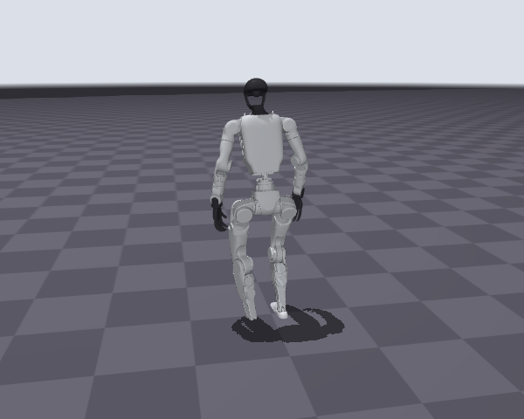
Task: Sport exercise
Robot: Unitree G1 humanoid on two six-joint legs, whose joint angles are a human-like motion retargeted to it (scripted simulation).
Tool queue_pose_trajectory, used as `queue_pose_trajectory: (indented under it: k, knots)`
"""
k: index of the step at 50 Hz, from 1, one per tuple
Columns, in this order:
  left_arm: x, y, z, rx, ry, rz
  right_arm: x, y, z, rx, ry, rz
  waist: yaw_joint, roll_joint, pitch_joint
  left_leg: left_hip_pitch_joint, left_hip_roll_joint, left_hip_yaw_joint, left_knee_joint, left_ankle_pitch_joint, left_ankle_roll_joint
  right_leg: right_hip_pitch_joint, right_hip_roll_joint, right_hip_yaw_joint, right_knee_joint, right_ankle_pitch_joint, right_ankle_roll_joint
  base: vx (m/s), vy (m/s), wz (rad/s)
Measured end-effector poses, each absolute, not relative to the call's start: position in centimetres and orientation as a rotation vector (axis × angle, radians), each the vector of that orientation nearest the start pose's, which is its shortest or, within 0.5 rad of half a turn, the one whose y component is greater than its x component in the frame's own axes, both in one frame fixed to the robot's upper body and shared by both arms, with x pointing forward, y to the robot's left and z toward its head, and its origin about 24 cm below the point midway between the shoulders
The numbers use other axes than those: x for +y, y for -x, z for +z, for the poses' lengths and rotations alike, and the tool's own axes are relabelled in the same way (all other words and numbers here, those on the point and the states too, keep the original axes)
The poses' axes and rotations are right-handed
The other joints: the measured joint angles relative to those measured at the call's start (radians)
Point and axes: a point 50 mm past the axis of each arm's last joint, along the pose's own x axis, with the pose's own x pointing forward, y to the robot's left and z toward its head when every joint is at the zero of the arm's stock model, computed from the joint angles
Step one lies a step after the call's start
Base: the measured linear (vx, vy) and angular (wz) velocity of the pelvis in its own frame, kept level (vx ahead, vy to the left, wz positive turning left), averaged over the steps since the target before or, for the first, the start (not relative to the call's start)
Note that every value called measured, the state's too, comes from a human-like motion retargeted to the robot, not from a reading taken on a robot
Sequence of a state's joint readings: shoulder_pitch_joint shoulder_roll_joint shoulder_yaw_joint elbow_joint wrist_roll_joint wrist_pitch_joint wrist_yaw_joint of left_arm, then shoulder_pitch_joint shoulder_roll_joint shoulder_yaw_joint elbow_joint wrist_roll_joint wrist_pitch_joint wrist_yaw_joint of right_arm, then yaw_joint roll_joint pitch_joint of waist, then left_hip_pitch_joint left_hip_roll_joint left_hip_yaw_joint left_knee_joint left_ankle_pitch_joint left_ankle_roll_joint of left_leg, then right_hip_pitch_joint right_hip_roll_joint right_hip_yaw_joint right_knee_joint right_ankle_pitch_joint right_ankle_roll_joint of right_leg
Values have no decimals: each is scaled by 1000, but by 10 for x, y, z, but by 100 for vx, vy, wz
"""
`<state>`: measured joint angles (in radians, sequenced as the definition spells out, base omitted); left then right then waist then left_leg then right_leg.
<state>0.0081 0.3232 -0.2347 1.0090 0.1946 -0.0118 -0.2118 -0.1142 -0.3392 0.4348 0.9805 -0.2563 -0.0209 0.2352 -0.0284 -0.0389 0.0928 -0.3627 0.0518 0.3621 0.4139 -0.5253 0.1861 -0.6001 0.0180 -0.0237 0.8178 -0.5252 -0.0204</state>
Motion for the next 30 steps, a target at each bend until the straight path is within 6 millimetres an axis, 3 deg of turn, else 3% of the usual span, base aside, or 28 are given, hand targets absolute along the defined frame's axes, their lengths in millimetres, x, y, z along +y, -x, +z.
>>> queue_pose_trajectory:
  k: [7, 10, 13, 18, 20, 23, 25, 30]
  knots:
    - [227, -186, -119, 905, -629, -377, -180, -227, -99, 691, 847, 627, -89, -90, 74, -319, 22, 63, 457, -159, 24, -305, -100, 33, 363, -99, 29, -17, 6, 8]
    - [226, -221, -100, 791, -715, -355, -165, -259, -75, 542, 915, 618, -103, -89, 95, -459, 70, 65, 588, -188, 37, -420, -113, 8, 435, -110, 17, -14, 3, -27]
    - [227, -268, -67, 646, -812, -293, -153, -298, -39, 379, 973, 559, -96, -69, 114, -616, 122, 37, 700, -207, 50, -527, -84, -10, 472, -107, 11, -12, 0, -33]
    - [226, -329, -7, 438, -929, -164, -138, -344, 17, 161, 1041, 457, -75, -52, 162, -819, 189, -10, 902, -235, 74, -658, -31, -9, 559, -126, -1, -12, -5, -24]
    - [227, -354, 28, 341, -974, -84, -132, -363, 47, 60, 1064, 398, -65, -46, 190, -895, 209, -36, 973, -249, 76, -707, -9, -12, 590, -144, -7, -9, -8, -8]
    - [228, -380, 73, 218, -1021, 16, -124, -381, 85, -66, 1091, 330, -56, -41, 226, -989, 237, -69, 1075, -272, 76, -778, 14, -14, 662, -175, -24, -6, -11, 4]
    - [228, -398, 117, 114, -1049, 100, -118, -395, 122, -170, 1104, 266, -50, -37, 262, -1056, 246, -93, 1130, -282, 76, -829, 23, -21, 702, -194, -29, -3, -9, 13]
    - [222, -417, 193, -70, -1079, 231, -106, -409, 185, -349, 1127, 165, -43, -34, 322, -1184, 257, -136, 1259, -306, 76, -935, 26, -34, 824, -246, -44, 1, -8, 25]
